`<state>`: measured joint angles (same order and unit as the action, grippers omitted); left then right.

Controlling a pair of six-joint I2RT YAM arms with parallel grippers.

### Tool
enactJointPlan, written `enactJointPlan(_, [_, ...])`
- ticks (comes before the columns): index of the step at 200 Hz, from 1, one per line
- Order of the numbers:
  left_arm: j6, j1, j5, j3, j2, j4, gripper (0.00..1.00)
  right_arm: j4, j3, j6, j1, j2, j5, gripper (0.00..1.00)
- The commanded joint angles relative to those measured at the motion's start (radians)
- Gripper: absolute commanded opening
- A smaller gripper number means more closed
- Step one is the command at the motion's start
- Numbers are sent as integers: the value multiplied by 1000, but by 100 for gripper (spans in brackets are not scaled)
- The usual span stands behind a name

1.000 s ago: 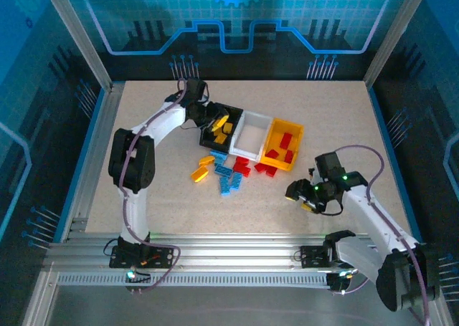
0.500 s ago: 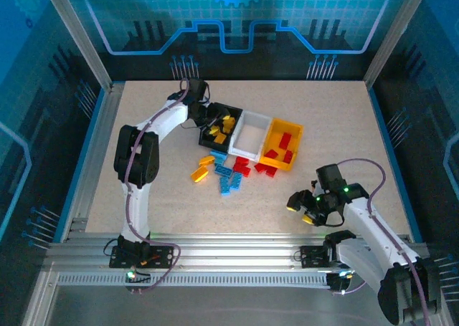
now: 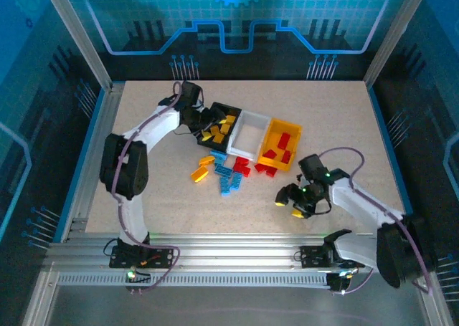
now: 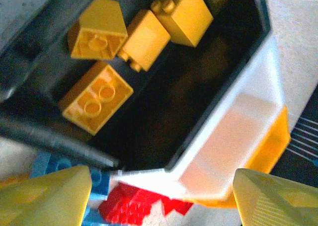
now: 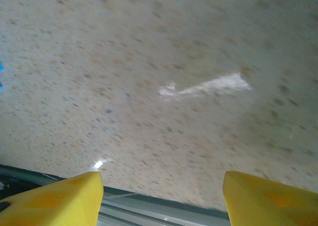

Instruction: Sort the legos into containers by color

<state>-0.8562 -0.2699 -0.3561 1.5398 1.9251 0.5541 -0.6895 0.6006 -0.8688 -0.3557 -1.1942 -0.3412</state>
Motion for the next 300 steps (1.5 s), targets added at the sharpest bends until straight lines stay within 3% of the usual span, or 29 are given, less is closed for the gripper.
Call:
enactJointPlan(1, [49, 8, 10, -81, -136, 28, 77, 54, 95, 40, -22, -98, 18, 67])
enactJointPlan(31, [30, 8, 2, -241, -280, 11, 78, 25, 221, 154, 27, -231, 74, 67])
enactJointPlan(66, [5, 6, 14, -412, -453, 11, 79, 81, 317, 217, 152, -387, 4, 67])
enactJointPlan(126, [-15, 6, 15, -544, -620, 62, 84, 67, 568, 271, 166, -633, -11, 66])
enactJointPlan(159, [-18, 6, 19, -555, -638, 72, 85, 30, 610, 289, 159, -644, 15, 66])
enactJointPlan(224, [-38, 6, 7, -574, -615, 35, 85, 7, 534, 301, 61, -589, 123, 66])
enactJointPlan(300, [-31, 6, 5, -567, -611, 55, 86, 1, 535, 294, 88, -613, 206, 65])
